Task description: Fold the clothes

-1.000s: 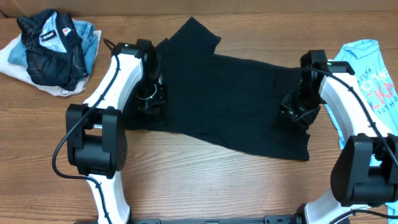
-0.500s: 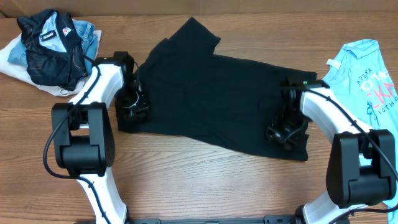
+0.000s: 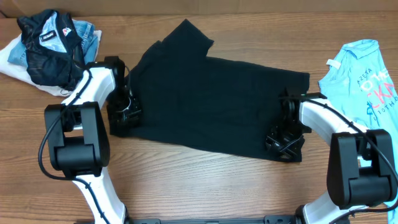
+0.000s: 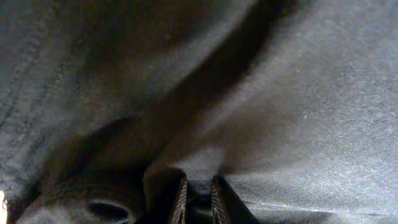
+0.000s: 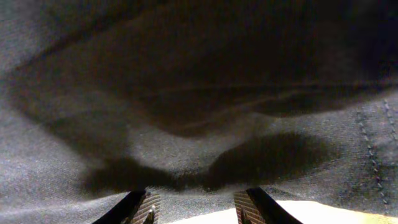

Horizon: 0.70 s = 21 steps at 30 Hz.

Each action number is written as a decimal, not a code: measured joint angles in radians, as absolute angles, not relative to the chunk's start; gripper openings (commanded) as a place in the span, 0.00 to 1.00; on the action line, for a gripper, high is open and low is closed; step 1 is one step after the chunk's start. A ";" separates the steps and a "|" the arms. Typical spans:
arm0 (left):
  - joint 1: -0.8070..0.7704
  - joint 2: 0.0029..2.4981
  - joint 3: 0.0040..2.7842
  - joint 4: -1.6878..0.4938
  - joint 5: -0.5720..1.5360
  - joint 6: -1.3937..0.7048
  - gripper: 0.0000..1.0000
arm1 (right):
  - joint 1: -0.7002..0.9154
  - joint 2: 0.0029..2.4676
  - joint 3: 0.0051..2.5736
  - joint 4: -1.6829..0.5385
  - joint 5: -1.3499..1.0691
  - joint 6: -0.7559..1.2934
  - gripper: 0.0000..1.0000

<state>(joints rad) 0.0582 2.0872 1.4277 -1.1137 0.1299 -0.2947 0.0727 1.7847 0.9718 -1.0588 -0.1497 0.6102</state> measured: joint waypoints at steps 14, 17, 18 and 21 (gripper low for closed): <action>0.138 2.064 1.362 -1.170 0.115 -0.350 0.13 | -0.056 1.785 0.967 -1.069 -0.157 0.617 0.40; 0.140 2.064 1.355 -1.184 0.105 -0.360 0.11 | -0.058 1.785 0.967 -1.070 -0.153 0.616 0.38; 0.140 2.064 1.354 -1.186 0.103 -0.361 0.11 | -0.058 1.785 0.968 -1.073 -0.150 0.617 0.37; 0.140 2.064 1.354 -1.194 0.097 -0.364 0.11 | -0.061 1.785 0.976 -1.103 -0.118 0.627 0.34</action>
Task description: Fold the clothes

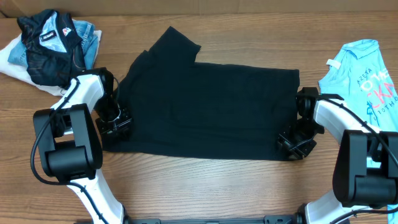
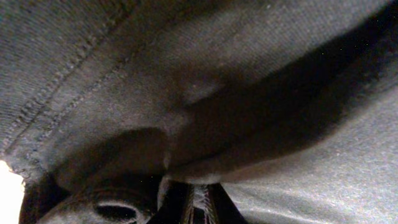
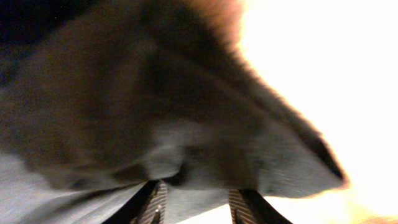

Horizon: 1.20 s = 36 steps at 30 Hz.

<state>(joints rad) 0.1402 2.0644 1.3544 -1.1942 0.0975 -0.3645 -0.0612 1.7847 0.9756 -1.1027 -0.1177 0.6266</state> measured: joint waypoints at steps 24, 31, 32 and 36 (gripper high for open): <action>0.090 1.731 1.581 -1.079 0.199 -0.265 1.00 | -0.097 1.790 1.563 -1.098 -0.042 0.527 1.00; -0.113 1.740 1.584 -0.743 0.241 -0.236 0.95 | -0.098 1.790 1.565 -0.965 -0.064 0.501 1.00; -0.136 1.745 1.586 -0.710 0.229 -0.237 0.95 | -0.098 1.790 1.565 -0.961 -0.065 0.498 1.00; -0.203 1.798 1.591 -0.602 0.182 -0.236 0.93 | -0.098 1.794 1.565 -0.961 -0.072 0.480 1.00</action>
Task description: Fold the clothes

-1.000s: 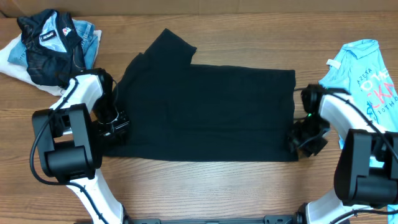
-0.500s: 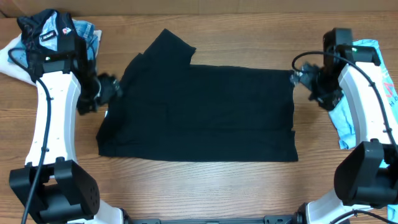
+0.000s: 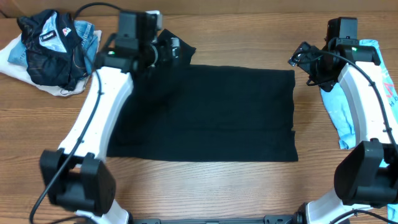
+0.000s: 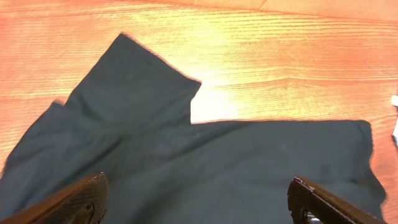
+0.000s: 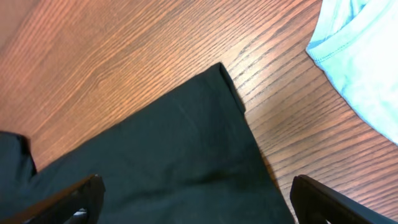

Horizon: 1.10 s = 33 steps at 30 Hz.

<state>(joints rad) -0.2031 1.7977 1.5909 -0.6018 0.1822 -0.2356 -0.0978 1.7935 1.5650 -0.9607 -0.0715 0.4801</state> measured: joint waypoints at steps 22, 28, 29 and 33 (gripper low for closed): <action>-0.347 2.354 2.123 -0.720 -0.102 -0.034 0.85 | -0.097 2.033 1.565 -1.024 -0.072 0.439 1.00; -0.358 2.420 2.123 -0.683 -0.127 -0.013 0.84 | -0.098 2.076 1.564 -1.036 -0.072 0.418 1.00; -0.357 2.432 2.123 -0.679 -0.136 -0.007 0.84 | -0.097 2.076 1.564 -1.034 -0.072 0.416 1.00; -0.352 2.463 2.123 -0.659 -0.155 0.008 0.81 | -0.098 2.077 1.564 -1.032 -0.071 0.414 1.00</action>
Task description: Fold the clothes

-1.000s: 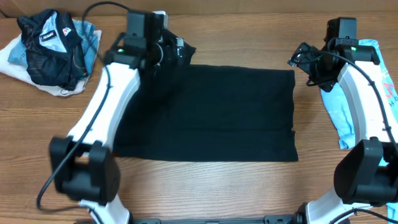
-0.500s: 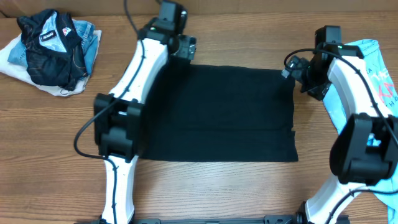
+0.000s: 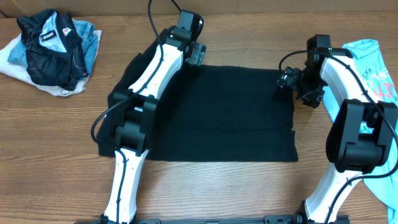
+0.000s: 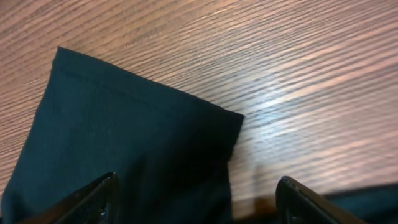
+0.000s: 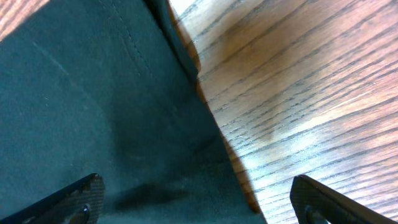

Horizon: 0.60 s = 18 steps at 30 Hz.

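Note:
A black T-shirt (image 3: 217,112) lies spread flat on the wooden table. My left gripper (image 3: 198,55) hangs open, low over the shirt's far left sleeve. In the left wrist view the sleeve (image 4: 124,137) with its stitched hem lies between and ahead of the open gripper (image 4: 196,202). My right gripper (image 3: 287,81) is open at the shirt's far right corner. In the right wrist view the shirt's side edge (image 5: 180,62) runs between the open gripper's (image 5: 199,202) fingers, with nothing held.
A pile of dark and denim clothes (image 3: 50,43) lies at the far left corner. A light blue printed shirt (image 3: 373,68) lies at the right edge, beside my right arm. Bare wood (image 3: 217,186) shows in front of the black shirt.
Both open grippers have come down from high over the table's far side. The left is now close over the sleeve, the right at the far right corner. The shirt has not moved.
First both grippers were down on the near hem corners of a skewed black shirt, the left shut on cloth. Then the shirt sat further left and straighter. After that both grippers were open and high at the far side, the shirt flat. Now they sit low there.

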Each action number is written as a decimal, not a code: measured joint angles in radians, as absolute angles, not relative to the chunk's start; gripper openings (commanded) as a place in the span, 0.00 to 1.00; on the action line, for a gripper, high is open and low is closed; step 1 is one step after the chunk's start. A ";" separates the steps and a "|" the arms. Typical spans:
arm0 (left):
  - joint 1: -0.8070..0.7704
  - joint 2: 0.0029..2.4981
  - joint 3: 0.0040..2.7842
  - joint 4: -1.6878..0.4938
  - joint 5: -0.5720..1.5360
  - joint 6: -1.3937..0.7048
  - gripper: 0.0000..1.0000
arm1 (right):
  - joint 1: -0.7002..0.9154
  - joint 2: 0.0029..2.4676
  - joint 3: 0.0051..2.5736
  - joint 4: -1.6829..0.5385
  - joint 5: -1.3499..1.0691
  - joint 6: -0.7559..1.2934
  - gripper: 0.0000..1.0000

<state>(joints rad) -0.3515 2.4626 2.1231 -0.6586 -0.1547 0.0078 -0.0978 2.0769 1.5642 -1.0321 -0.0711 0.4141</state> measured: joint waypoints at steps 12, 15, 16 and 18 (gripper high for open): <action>-0.352 2.481 2.123 -0.604 -0.167 0.034 0.78 | -0.097 2.077 1.564 -1.038 -0.072 0.413 1.00; -0.352 2.494 2.123 -0.604 -0.170 0.035 0.78 | -0.098 2.077 1.564 -1.039 -0.075 0.413 1.00; -0.352 2.501 2.123 -0.603 -0.170 0.036 0.78 | -0.098 2.077 1.564 -1.039 -0.075 0.413 1.00; -0.352 2.513 2.123 -0.599 -0.170 0.037 0.78 | -0.097 2.077 1.564 -1.039 -0.079 0.414 1.00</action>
<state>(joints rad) -0.3519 2.5126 2.1231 -0.5991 -0.1699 0.0368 -0.0975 2.0769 1.5642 -1.0386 -0.0788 0.4137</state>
